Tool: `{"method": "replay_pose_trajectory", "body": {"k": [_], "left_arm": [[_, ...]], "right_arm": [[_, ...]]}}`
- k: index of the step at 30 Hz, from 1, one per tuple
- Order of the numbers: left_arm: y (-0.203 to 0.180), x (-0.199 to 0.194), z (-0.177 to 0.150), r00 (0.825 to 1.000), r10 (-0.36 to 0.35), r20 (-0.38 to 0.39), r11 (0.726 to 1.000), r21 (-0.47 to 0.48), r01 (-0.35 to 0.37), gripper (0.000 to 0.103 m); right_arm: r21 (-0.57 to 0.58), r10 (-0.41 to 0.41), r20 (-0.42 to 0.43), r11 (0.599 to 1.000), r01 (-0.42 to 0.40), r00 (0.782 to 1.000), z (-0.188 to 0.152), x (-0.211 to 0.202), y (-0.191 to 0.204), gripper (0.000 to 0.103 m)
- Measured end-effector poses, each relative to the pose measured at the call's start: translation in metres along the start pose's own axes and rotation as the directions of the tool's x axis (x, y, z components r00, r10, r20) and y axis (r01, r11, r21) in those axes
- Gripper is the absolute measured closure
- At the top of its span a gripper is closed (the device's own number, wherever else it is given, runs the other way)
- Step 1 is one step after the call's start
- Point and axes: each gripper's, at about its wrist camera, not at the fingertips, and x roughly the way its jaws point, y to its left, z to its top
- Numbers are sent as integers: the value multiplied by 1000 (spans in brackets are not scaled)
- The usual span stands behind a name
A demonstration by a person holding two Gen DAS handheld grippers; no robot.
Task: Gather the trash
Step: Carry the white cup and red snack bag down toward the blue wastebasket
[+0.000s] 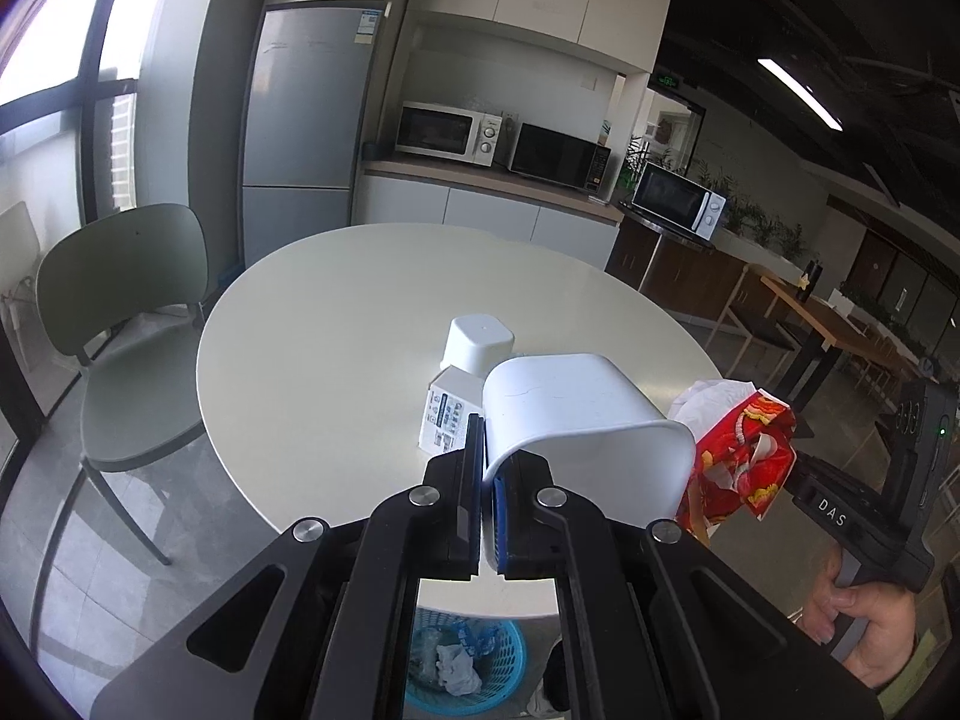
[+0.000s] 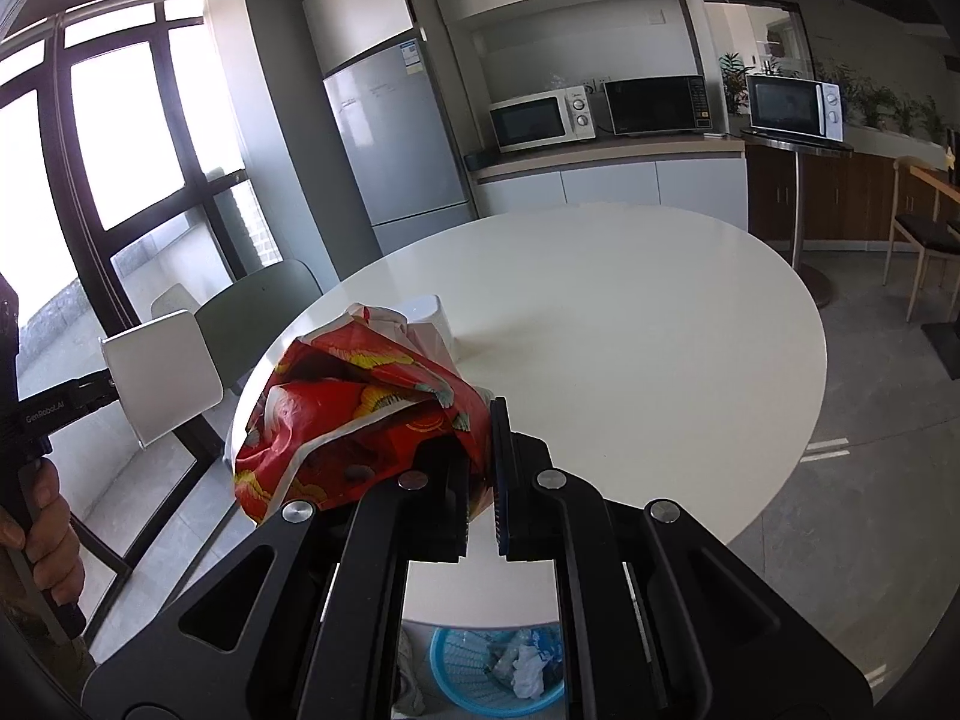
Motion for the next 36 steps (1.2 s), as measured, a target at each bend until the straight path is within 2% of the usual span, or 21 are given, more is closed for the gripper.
{"method": "replay_pose_trajectory", "body": {"k": [12,17,21,26,32,36], "left_arm": [[10,-10,-68,994,-12,-108,1000,28,15,101],[24,-6,-99,984,5,-177,1000,5,-4,101],[32,2,-122,970,14,-241,1000,5,-13,101],[26,11,-146,947,-21,-319,1000,-10,19,101],[17,35,-171,923,-20,-385,1000,6,25,101],[23,62,-194,897,8,-442,1000,5,-6,101]], "right_arm": [[-70,19,-86,997,-25,996,-55,-34,15,97],[-74,33,-142,996,-44,989,-81,-41,19,97],[-73,56,-188,995,-71,981,-96,-41,25,97],[-74,71,-254,993,-93,965,-121,-32,32,97],[-16,83,-366,995,-95,927,-156,1,21,97],[-12,56,-417,998,-68,907,-178,27,14,97]]}}
